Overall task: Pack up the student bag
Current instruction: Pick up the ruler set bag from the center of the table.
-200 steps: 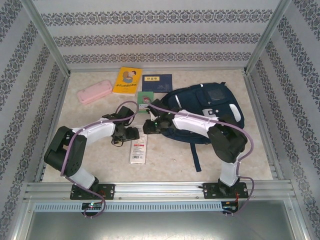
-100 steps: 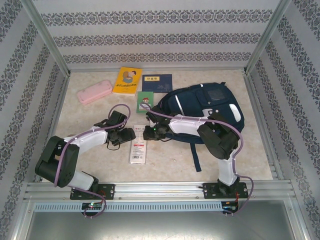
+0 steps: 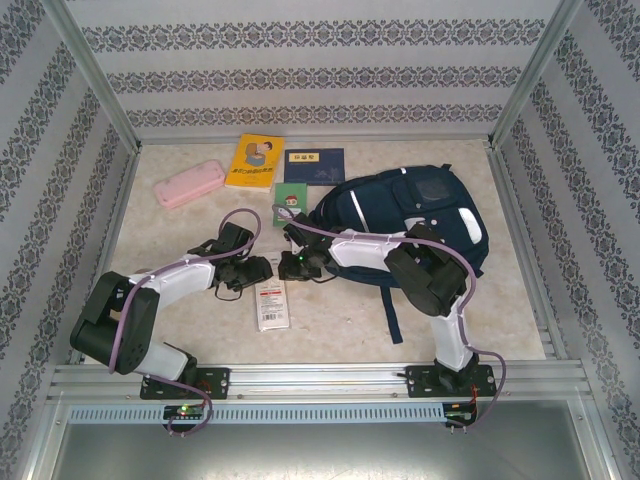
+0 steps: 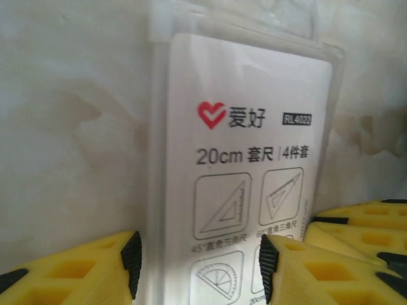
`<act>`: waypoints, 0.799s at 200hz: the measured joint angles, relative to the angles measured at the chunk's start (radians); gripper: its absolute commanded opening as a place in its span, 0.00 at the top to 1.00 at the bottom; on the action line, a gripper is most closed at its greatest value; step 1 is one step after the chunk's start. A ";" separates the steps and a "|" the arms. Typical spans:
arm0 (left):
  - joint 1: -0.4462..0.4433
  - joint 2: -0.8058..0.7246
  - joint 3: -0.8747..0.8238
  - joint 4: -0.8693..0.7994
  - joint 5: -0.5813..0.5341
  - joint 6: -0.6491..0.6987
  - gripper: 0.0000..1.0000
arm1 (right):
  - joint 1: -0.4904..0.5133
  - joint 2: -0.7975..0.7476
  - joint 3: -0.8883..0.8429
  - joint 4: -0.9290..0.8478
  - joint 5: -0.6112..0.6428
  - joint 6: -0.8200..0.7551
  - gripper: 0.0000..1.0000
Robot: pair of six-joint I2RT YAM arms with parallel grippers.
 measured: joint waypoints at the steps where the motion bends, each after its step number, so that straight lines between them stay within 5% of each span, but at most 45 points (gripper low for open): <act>1: 0.000 0.000 0.000 0.000 0.000 0.000 0.48 | 0.000 0.001 0.001 0.000 0.000 0.000 0.82; 56: 0.006 -0.004 -0.013 0.018 0.019 -0.015 0.56 | 0.006 0.009 0.011 0.001 -0.002 0.002 0.82; 114: -0.002 -0.090 -0.046 0.068 0.166 -0.095 0.99 | 0.006 0.008 0.017 -0.004 -0.005 -0.003 0.79; 160: -0.002 -0.145 0.002 0.000 0.158 -0.081 1.00 | -0.008 -0.086 0.051 -0.145 0.103 -0.109 0.63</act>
